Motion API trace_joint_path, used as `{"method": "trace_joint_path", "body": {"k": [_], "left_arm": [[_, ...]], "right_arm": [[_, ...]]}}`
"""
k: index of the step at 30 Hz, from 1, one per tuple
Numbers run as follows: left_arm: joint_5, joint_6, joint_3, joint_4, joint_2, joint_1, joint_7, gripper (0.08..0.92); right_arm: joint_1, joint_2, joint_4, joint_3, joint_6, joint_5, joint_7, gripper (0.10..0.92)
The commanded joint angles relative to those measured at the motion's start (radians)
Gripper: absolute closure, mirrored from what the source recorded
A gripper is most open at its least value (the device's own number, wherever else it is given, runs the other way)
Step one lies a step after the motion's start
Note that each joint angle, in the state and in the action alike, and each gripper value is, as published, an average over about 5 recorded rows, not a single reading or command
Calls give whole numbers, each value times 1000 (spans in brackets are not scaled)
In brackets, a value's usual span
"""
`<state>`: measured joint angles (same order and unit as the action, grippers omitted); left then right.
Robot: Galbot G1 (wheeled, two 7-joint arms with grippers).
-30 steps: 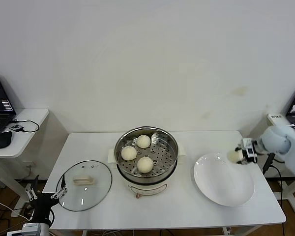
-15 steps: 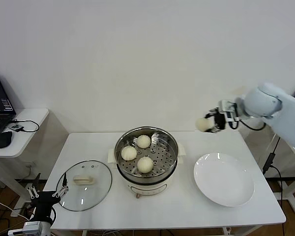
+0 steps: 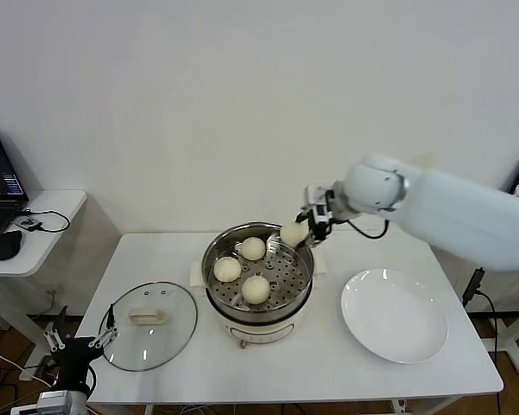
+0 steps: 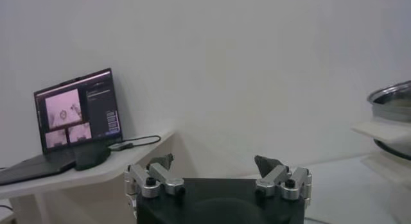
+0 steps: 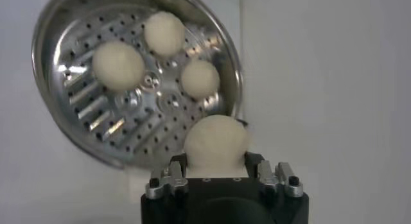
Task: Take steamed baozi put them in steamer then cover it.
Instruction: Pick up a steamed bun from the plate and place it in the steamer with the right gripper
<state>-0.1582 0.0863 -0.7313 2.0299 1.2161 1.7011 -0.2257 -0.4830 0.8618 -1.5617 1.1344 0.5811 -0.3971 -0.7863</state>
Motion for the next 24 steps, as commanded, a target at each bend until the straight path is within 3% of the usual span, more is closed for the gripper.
{"method": "trace_joint_path", "body": {"k": [1, 24], "left_arm": [[0, 1, 0, -6, 5, -4, -1, 177], [-4, 4, -4, -9, 9, -6, -2, 177]], "right_arm": [[80, 120, 50, 58, 53, -7, 44, 457], [162, 158, 155, 11, 9, 139, 46, 457]]}}
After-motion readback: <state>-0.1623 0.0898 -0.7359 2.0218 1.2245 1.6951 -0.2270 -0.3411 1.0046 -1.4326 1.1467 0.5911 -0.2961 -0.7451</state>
